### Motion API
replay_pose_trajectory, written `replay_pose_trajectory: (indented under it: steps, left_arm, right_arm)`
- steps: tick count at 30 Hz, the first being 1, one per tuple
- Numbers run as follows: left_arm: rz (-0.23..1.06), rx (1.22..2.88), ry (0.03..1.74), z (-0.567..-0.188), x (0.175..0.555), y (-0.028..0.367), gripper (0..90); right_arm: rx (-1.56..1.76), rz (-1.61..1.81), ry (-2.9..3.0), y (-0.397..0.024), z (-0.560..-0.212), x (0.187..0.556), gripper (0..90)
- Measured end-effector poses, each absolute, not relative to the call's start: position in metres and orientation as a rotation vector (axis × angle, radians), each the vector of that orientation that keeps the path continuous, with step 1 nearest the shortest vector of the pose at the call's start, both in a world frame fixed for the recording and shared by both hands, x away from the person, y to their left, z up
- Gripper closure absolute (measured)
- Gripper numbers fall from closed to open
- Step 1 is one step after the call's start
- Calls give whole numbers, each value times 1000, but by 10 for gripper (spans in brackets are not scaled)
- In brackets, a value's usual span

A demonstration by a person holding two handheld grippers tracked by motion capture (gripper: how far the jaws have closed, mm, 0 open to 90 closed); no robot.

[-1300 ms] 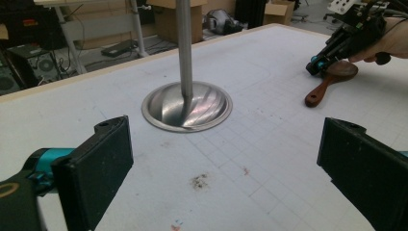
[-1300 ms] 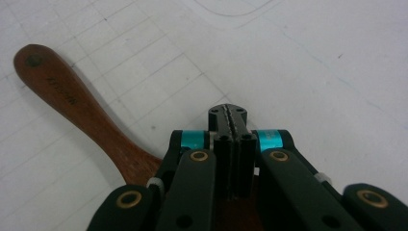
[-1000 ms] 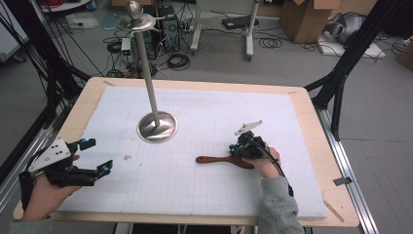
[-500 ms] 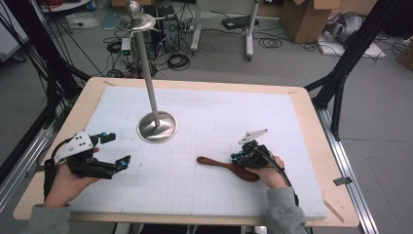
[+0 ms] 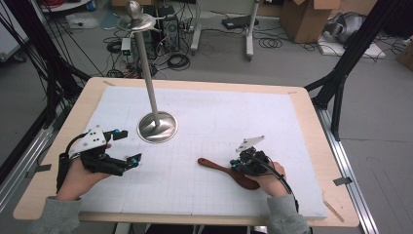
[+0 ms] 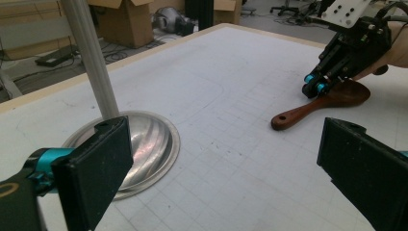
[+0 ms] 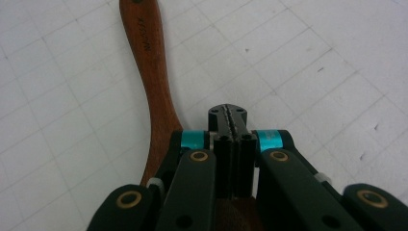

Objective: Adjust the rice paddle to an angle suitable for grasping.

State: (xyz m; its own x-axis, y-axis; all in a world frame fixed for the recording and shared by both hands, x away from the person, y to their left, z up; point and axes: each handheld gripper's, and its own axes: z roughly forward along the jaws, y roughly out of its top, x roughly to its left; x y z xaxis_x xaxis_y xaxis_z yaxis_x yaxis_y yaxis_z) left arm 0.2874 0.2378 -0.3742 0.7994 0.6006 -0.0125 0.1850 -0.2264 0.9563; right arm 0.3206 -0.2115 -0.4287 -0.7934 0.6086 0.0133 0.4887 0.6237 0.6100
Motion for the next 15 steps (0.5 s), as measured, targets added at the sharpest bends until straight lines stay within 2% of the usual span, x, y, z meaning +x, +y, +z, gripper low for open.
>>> replay_pose_trajectory:
  steps: [4,7,15]
  left_arm:
    - [427,1795,601,-374,289,235,59]
    - [426,1801,601,-375,289,235,59]
    - [432,1802,608,-376,288,238,59]
  right_arm:
    - [847,917,2611,-211,-426,318,895]
    - [819,1042,2584,-211,-418,314,896]
    - [646,1052,2710,-185,-418,306,896]
